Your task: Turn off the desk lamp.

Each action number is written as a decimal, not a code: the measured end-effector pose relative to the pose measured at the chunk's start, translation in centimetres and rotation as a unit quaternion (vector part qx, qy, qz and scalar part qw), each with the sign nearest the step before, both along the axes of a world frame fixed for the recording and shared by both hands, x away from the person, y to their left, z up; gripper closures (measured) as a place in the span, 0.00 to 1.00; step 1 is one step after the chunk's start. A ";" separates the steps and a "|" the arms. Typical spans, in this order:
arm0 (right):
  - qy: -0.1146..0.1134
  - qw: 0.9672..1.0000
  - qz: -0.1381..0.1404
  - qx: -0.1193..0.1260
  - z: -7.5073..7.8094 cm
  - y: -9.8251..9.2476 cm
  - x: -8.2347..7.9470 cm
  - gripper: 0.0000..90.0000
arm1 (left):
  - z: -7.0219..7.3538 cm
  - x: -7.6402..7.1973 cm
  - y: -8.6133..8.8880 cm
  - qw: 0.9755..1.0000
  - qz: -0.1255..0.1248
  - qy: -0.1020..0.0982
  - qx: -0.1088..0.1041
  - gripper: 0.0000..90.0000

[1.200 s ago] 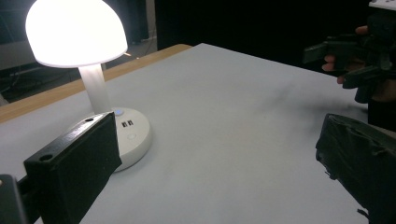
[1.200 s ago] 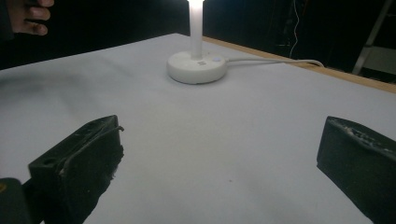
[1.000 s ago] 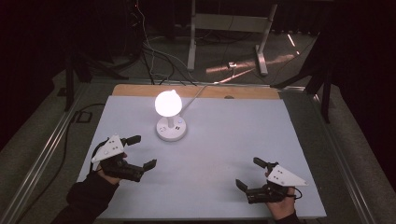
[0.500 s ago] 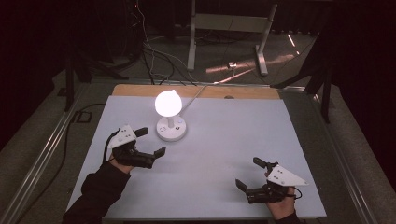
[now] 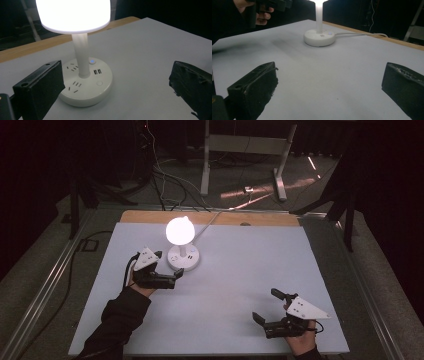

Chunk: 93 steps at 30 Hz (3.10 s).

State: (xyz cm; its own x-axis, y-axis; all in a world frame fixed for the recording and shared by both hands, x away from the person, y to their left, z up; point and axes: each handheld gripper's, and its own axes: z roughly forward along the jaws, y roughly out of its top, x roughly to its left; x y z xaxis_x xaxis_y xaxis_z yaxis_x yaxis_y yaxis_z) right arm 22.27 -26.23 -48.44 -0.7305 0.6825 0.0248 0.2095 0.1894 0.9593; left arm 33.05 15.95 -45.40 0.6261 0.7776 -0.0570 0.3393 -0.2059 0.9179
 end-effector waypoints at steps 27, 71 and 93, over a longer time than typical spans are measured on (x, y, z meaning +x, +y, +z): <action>0.003 1.000 0.006 0.005 0.0 -0.1 0.1 0.00 | -2.5 3.0 -2.9 0.996 0.041 0.057 0.062 0.46; 0.006 1.000 0.008 0.008 -0.1 -0.3 0.1 0.00 | -4.6 6.4 -4.0 0.990 0.024 0.106 0.095 1.00; 0.005 1.000 0.007 0.004 -0.1 -0.2 0.1 0.00 | -4.7 6.5 -4.0 0.989 0.007 0.111 0.101 1.00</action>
State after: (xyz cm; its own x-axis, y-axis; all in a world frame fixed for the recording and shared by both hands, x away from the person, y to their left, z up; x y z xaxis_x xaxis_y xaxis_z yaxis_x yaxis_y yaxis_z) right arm 22.42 -26.39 -48.58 -0.7399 0.6716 0.0385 0.2173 0.1844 0.9585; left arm 39.53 11.92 -50.05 0.6040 0.7963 -0.0342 0.5320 -0.3708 0.7612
